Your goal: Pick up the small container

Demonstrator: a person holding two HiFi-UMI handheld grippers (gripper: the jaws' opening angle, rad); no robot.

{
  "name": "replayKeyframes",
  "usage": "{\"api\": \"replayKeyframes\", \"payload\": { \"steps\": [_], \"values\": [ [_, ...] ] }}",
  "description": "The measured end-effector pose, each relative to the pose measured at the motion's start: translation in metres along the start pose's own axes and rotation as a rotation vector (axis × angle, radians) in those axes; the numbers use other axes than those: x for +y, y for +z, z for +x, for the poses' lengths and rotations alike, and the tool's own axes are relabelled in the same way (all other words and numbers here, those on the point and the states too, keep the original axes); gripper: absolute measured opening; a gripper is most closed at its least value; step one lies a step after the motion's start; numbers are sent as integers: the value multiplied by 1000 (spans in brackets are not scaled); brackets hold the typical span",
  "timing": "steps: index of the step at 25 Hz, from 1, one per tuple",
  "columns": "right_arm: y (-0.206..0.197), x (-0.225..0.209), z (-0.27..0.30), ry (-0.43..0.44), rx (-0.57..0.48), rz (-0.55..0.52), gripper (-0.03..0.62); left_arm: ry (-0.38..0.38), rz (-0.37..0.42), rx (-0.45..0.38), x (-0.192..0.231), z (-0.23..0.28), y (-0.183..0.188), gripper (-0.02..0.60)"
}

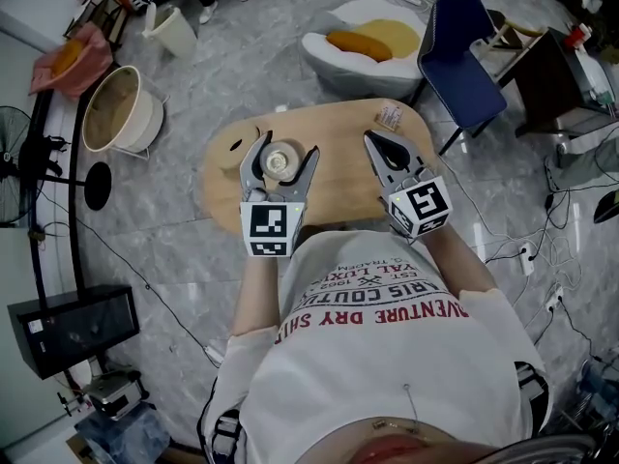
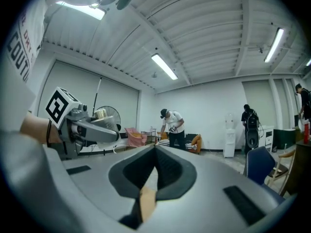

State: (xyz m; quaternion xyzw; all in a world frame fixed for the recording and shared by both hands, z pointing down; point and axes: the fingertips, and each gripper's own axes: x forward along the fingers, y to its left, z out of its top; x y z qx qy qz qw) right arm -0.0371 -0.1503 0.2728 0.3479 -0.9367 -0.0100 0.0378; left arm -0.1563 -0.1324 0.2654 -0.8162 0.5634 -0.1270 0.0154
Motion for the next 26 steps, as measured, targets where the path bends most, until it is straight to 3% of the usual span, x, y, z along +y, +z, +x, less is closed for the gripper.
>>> {"api": "replayKeyframes", "payload": {
  "steps": [26],
  "values": [
    [-8, -9, 15, 48, 14, -11, 6, 18, 12, 37, 0, 18, -9, 341]
  ]
}}
